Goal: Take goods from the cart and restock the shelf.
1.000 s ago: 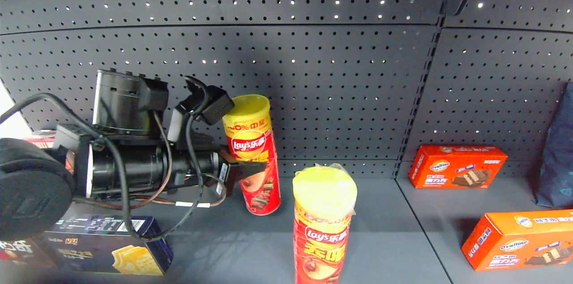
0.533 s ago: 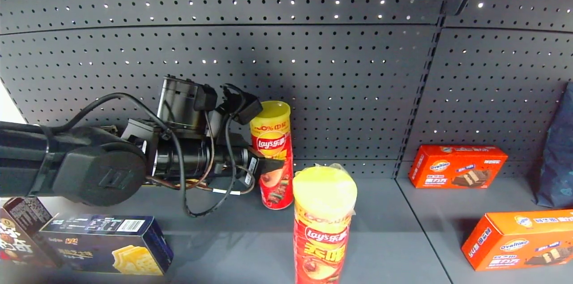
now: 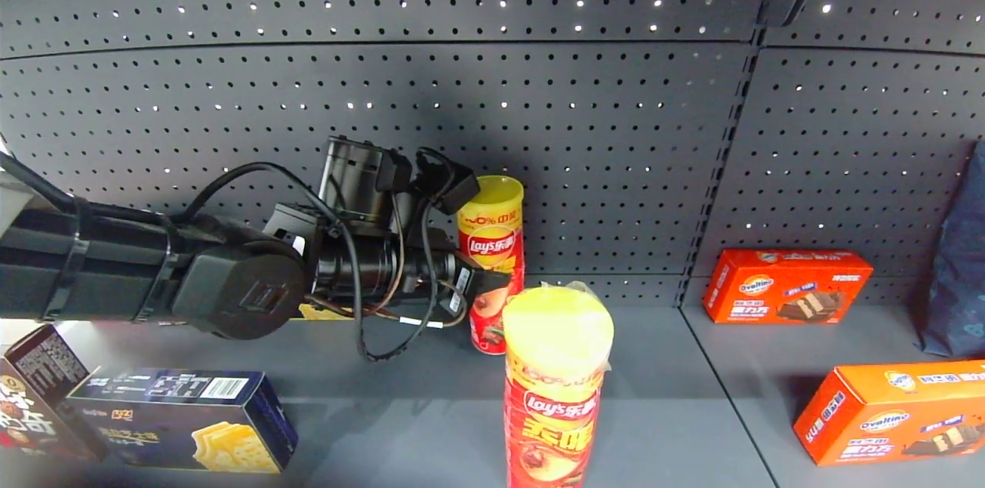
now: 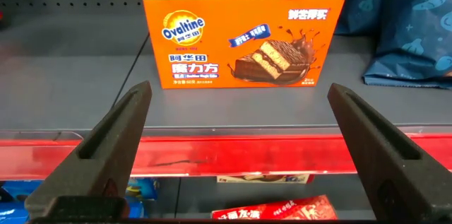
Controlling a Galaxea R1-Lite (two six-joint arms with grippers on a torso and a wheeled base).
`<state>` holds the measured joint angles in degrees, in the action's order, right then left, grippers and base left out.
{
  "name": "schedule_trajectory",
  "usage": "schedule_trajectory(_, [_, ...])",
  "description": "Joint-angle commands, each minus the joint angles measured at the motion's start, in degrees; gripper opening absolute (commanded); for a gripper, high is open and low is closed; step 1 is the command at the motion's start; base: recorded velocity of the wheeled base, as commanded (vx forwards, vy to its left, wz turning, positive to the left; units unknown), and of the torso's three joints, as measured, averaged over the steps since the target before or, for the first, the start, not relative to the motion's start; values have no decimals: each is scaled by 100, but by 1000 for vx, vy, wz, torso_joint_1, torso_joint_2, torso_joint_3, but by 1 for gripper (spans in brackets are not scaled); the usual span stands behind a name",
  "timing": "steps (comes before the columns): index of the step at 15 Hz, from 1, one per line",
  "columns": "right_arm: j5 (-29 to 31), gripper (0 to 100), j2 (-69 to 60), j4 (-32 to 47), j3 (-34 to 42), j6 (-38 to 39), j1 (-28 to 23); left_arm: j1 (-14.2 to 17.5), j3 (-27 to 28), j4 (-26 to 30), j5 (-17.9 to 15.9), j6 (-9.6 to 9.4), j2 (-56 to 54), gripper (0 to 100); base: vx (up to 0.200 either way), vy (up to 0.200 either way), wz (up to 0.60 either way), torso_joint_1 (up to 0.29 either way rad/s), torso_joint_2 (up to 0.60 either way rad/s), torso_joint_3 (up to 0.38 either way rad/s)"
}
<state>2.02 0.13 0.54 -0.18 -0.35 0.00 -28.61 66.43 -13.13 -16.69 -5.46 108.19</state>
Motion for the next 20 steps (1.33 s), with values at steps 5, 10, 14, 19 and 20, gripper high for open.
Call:
schedule_trajectory(5, [0,100,13,-1,1,0,0,-83,151,-23,-1,1,264,0,0,0,0,0,0,0])
schedule_trajectory(10, [0,100,13,-1,1,-9,0,-145,239,-14,-10,1,369,0,0,0,0,0,0,0])
schedule_trajectory(14, [0,100,13,-1,1,-9,0,-224,292,-5,-10,1,387,0,0,0,0,0,0,0])
schedule_trajectory(19, [0,100,13,-1,1,0,0,-241,266,-5,-10,1,396,0,0,0,0,0,0,0])
schedule_trajectory(20, [0,100,13,-1,1,0,0,-250,257,-14,-10,1,396,0,0,0,0,0,0,0])
